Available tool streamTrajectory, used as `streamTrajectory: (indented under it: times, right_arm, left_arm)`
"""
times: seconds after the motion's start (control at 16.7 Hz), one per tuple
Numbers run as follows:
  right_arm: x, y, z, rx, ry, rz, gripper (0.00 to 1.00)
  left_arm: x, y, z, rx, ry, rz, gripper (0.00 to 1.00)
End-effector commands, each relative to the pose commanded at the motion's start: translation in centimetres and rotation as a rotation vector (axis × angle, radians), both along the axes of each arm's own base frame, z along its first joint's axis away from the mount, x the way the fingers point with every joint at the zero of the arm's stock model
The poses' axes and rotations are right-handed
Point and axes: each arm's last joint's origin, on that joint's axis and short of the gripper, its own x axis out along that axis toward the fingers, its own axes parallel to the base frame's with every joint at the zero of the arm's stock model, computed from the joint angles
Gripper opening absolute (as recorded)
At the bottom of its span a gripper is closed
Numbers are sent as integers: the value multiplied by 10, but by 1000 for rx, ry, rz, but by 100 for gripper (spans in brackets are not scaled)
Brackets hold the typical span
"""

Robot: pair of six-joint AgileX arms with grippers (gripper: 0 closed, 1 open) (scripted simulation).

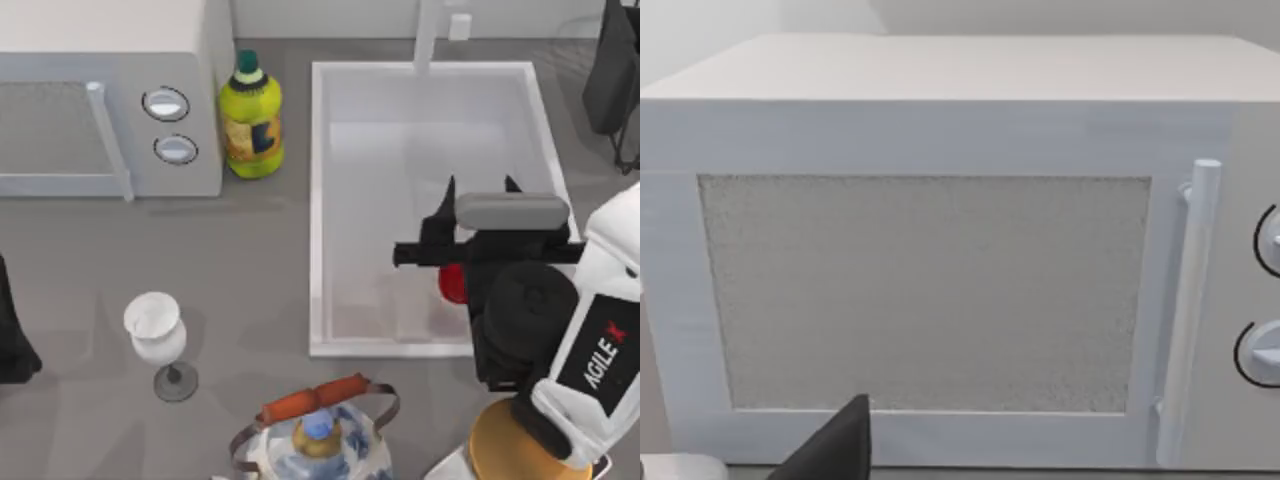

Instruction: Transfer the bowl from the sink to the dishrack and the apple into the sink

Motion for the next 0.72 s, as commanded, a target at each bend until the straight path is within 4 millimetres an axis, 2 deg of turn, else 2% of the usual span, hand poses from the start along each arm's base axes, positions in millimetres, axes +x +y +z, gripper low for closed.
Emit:
streamTrajectory:
  times: [0.18, 0.72]
  right_arm:
    - [0, 0, 0, 0, 0, 0, 98]
    - [0, 0, 0, 1, -1, 0, 100]
  left_arm:
    - [0, 0, 0, 0, 0, 0, 100]
    - [0, 0, 0, 0, 0, 0, 100]
